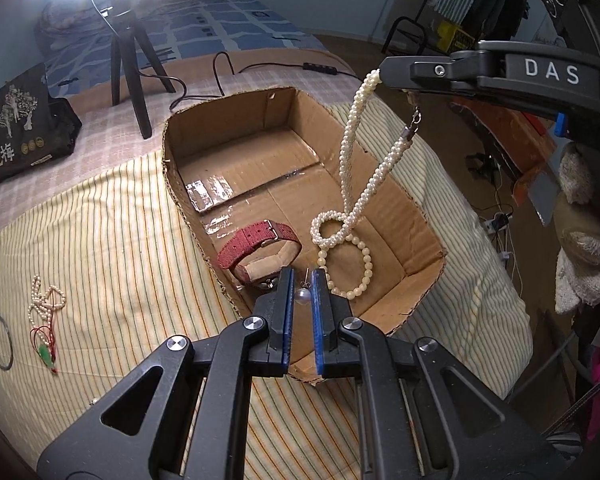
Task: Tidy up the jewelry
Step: 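Lower the pearl strand into the box and open the right tool, then move both open tools from the box back over the bed toward the bangle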
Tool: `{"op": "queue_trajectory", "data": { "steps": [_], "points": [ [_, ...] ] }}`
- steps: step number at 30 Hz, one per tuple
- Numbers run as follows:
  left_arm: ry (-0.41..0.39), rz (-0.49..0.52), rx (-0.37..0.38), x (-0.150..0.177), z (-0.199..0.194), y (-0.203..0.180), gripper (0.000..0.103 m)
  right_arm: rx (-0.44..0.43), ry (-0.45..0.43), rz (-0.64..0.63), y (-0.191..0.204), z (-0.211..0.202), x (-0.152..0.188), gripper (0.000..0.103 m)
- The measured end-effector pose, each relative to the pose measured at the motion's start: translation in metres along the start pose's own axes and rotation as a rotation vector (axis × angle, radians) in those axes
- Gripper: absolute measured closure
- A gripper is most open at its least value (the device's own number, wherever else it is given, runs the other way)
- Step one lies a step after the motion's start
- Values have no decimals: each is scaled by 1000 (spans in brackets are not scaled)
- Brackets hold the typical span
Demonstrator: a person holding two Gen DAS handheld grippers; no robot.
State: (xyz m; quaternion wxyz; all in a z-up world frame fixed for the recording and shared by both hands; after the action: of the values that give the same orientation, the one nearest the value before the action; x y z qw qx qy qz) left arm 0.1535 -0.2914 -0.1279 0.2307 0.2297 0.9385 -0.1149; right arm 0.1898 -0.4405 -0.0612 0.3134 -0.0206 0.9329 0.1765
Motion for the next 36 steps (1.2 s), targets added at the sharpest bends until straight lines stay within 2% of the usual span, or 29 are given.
{"op": "queue_trajectory", "data": {
  "steps": [4, 6, 7, 8, 9, 10, 11, 15, 20, 36],
  "points": [
    [0, -3, -6, 0, 3, 0, 97, -19, 14, 11, -2, 5, 3, 94],
    [-2, 1, -14, 0, 3, 1, 97, -24, 12, 18, -3, 5, 4, 80],
    [1, 4, -20, 0, 4, 1, 94, -19, 4, 21, -3, 4, 4, 67],
    [2, 5, -22, 0, 4, 1, 89, -12, -3, 22, -4, 3, 4, 53],
    [3, 3, -26, 0, 5, 2, 68, -2, -10, 28, -4, 2, 4, 44],
    [-4, -1, -26, 1, 4, 3, 52, 10, -17, 38, -5, 2, 3, 27],
    [-15, -3, -27, 1, 3, 4, 49, 20, -23, 46, -6, 1, 3, 17],
    [-8, 2, -37, 2, 3, 6, 36, 40, -39, 72, -9, -2, 2, 10],
    [-14, 5, -40, 2, 1, 6, 36, 83, -51, 93, -12, -4, 3, 2],
    [-49, -28, -56, 10, -25, 32, 36, 90, -83, 110, 3, -18, 6, 2]
  ]
}}
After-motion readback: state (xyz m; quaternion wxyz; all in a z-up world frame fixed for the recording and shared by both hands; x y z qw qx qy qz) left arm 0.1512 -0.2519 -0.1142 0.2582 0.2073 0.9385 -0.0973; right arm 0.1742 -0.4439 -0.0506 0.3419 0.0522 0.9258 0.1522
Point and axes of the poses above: each gripper's, at about its wrist camera, not at the fingertips, and z roughly the way its jaws point, y to its left, x to its underside, the point moved 1 cm from there along z, roughly the way its jaws point, and after that the axes turned 7 degrees about -x, right-handed, at the moved point
